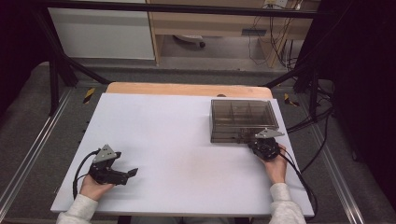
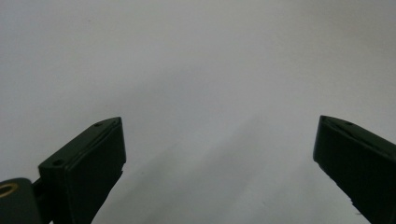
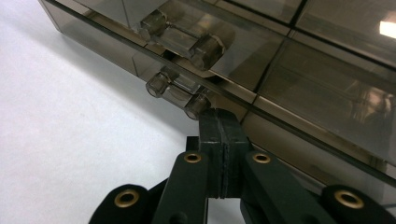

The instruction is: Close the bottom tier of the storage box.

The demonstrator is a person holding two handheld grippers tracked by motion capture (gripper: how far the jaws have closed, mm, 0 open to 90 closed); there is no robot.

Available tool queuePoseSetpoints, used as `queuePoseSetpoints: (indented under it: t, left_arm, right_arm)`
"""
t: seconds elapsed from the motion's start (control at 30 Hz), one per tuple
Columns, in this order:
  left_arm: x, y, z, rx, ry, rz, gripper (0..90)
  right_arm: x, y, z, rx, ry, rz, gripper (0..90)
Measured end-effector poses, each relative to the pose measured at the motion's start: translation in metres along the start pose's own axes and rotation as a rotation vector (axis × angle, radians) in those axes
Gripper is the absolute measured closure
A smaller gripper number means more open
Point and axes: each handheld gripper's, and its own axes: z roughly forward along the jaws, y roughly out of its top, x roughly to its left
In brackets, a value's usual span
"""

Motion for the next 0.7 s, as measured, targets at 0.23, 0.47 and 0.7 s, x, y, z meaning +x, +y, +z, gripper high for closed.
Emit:
queuePoseSetpoints:
  t: [0.23,0.47,0.7]
  left_arm:
    - [0.0002,-0.0002,0.0002,0.002,0.000,-0.002,2.4]
    - [0.0002,-0.0002,0.0003,0.002,-0.001,-0.003,2.4]
    - [0.0000,-0.0002,-0.0001,0.001,0.000,-0.001,2.4]
  right_arm:
    - [-0.0007,0.0009,0.0015,-0.006,-0.005,0.001,90.0]
    - [-0.0006,0.0014,0.0024,-0.006,-0.006,-0.003,90.0]
    - [0.0009,0.0011,-0.0012,-0.004,-0.010,0.001,89.1]
